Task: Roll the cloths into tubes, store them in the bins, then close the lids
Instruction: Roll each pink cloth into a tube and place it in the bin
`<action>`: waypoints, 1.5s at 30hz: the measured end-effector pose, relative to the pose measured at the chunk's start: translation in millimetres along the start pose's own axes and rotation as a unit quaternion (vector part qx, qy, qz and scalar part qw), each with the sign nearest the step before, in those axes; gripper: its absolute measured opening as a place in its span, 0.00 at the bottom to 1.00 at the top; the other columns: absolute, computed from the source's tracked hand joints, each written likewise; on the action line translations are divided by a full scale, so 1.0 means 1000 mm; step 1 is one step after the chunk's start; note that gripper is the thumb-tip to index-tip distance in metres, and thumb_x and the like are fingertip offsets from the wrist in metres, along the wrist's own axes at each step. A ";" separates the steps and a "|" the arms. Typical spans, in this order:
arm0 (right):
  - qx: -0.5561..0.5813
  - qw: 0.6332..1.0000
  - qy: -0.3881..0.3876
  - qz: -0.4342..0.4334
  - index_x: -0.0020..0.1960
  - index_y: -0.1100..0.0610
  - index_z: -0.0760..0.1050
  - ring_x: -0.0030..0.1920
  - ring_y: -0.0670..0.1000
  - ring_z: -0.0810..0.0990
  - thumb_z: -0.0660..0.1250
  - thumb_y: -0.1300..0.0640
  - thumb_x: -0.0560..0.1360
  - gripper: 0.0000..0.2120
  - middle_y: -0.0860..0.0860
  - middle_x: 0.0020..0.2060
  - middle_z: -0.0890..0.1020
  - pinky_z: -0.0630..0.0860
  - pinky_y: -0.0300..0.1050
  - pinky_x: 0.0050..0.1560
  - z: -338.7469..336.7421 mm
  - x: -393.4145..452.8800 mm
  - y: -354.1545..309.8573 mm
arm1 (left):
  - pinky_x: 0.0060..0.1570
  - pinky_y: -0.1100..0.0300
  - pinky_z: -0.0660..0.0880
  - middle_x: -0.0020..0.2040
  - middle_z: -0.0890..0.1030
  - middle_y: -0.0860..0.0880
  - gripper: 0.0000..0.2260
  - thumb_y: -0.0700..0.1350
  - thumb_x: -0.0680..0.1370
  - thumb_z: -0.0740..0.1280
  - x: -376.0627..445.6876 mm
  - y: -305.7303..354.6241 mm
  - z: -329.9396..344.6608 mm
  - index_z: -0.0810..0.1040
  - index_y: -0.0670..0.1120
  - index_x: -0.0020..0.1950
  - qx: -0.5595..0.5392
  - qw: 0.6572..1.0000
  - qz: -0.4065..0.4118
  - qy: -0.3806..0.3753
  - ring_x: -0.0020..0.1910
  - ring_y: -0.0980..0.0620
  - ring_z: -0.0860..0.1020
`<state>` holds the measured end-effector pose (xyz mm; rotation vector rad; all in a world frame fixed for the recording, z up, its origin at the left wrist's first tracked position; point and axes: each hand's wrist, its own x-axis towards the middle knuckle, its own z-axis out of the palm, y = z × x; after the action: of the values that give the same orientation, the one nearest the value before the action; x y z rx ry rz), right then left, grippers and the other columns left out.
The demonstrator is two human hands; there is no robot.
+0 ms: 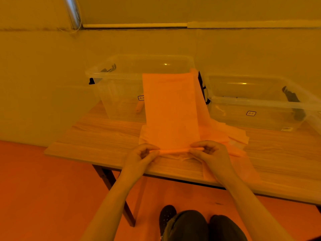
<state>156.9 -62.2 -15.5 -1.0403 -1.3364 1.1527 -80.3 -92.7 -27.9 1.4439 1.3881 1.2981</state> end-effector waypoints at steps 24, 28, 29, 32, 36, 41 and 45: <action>-0.012 1.000 -0.016 -0.002 0.46 0.61 0.83 0.42 0.51 0.84 0.74 0.64 0.69 0.06 0.55 0.41 0.85 0.80 0.40 0.43 -0.001 0.001 0.002 | 0.46 0.59 0.77 0.44 0.83 0.51 0.05 0.43 0.76 0.69 0.001 -0.002 0.000 0.82 0.53 0.47 0.008 1.000 -0.002 0.018 0.43 0.54 0.82; -0.006 1.000 -0.014 0.003 0.44 0.61 0.82 0.38 0.52 0.83 0.74 0.64 0.69 0.04 0.57 0.38 0.85 0.79 0.40 0.40 -0.001 0.001 0.000 | 0.45 0.58 0.78 0.43 0.83 0.51 0.05 0.43 0.77 0.68 0.001 -0.001 0.001 0.83 0.52 0.46 0.005 1.000 -0.008 0.017 0.41 0.52 0.82; -0.005 1.000 -0.015 0.005 0.43 0.60 0.82 0.37 0.52 0.82 0.74 0.65 0.69 0.03 0.57 0.36 0.84 0.79 0.40 0.39 -0.001 0.001 0.001 | 0.46 0.57 0.78 0.44 0.83 0.52 0.05 0.44 0.77 0.68 0.001 0.000 0.001 0.83 0.53 0.46 0.003 1.000 -0.010 0.013 0.43 0.52 0.82; -0.003 1.000 -0.019 0.008 0.41 0.61 0.82 0.33 0.50 0.80 0.73 0.65 0.70 0.02 0.56 0.32 0.83 0.76 0.38 0.35 0.000 0.002 0.001 | 0.49 0.62 0.76 0.46 0.83 0.54 0.05 0.44 0.75 0.71 0.000 0.002 0.001 0.83 0.54 0.46 0.015 1.000 -0.012 0.000 0.48 0.55 0.80; 0.010 1.000 -0.016 0.019 0.43 0.62 0.82 0.35 0.53 0.82 0.74 0.64 0.69 0.03 0.58 0.34 0.84 0.78 0.41 0.37 0.001 0.001 0.000 | 0.47 0.60 0.77 0.46 0.83 0.51 0.05 0.41 0.73 0.72 -0.004 0.005 0.000 0.83 0.51 0.45 0.007 1.000 -0.016 -0.007 0.47 0.54 0.80; -0.003 1.000 0.013 0.015 0.46 0.59 0.82 0.44 0.55 0.85 0.76 0.63 0.67 0.09 0.56 0.43 0.85 0.82 0.46 0.44 -0.001 0.000 0.000 | 0.46 0.53 0.76 0.44 0.82 0.47 0.04 0.43 0.74 0.72 -0.003 0.003 -0.001 0.82 0.51 0.41 0.015 1.000 -0.016 0.012 0.45 0.49 0.80; 0.043 0.998 0.053 0.008 0.49 0.60 0.78 0.43 0.53 0.84 0.75 0.68 0.67 0.13 0.58 0.42 0.84 0.82 0.41 0.40 0.001 -0.001 -0.005 | 0.46 0.53 0.77 0.43 0.83 0.49 0.04 0.43 0.73 0.73 -0.001 0.002 0.001 0.82 0.52 0.41 0.024 0.999 -0.022 0.010 0.45 0.49 0.80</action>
<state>155.9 -64.3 -10.7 -1.0368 -1.1870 1.1423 -78.8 -94.2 -26.8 1.4277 1.4663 1.2612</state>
